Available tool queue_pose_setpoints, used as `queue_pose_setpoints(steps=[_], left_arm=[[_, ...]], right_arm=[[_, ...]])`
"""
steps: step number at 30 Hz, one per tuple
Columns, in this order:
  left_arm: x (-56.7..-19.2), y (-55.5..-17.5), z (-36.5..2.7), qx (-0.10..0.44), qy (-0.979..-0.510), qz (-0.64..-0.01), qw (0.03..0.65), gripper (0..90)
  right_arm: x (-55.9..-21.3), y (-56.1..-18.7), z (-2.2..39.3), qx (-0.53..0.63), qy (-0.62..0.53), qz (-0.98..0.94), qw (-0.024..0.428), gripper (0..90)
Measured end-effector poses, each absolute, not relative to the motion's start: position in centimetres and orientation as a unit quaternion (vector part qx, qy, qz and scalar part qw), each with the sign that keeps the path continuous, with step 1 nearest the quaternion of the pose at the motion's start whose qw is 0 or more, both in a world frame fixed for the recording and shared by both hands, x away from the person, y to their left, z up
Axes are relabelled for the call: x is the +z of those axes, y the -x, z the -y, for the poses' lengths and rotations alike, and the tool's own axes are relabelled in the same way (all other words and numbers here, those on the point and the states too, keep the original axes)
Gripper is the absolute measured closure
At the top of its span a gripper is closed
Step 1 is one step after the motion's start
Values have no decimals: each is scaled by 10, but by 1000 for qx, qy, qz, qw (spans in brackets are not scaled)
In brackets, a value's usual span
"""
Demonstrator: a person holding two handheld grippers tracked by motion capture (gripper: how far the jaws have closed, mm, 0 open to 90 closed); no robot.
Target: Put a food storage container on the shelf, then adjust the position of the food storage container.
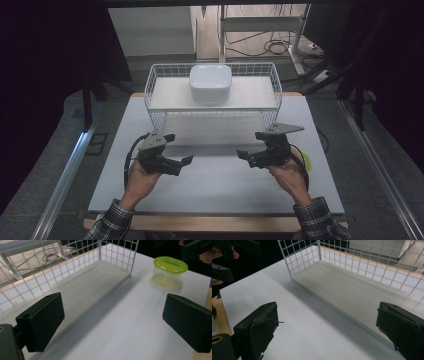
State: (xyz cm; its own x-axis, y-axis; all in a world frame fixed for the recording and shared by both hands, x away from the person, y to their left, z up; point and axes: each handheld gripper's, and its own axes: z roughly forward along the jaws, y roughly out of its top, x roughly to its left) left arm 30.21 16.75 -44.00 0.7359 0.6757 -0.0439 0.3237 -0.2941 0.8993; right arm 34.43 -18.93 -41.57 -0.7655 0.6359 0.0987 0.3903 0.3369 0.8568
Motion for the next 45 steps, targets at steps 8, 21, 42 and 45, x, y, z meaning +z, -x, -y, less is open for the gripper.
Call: queue_pose_setpoints(steps=[8,21,42,45], left_arm=[[-461,-293,-171,156,-783,-333,501,32],[-494,-267,-177,177,-800,-345,459,33],[-502,-261,-184,192,-798,-357,447,38],[-503,-262,-183,191,-799,-356,445,38]], right_arm=[[-428,-330,198,480,-314,-807,144,41],[-454,-310,199,460,-320,-815,146,53],[-462,-312,226,417,-389,-809,140,217],[-458,-312,236,422,-396,-801,153,379]])
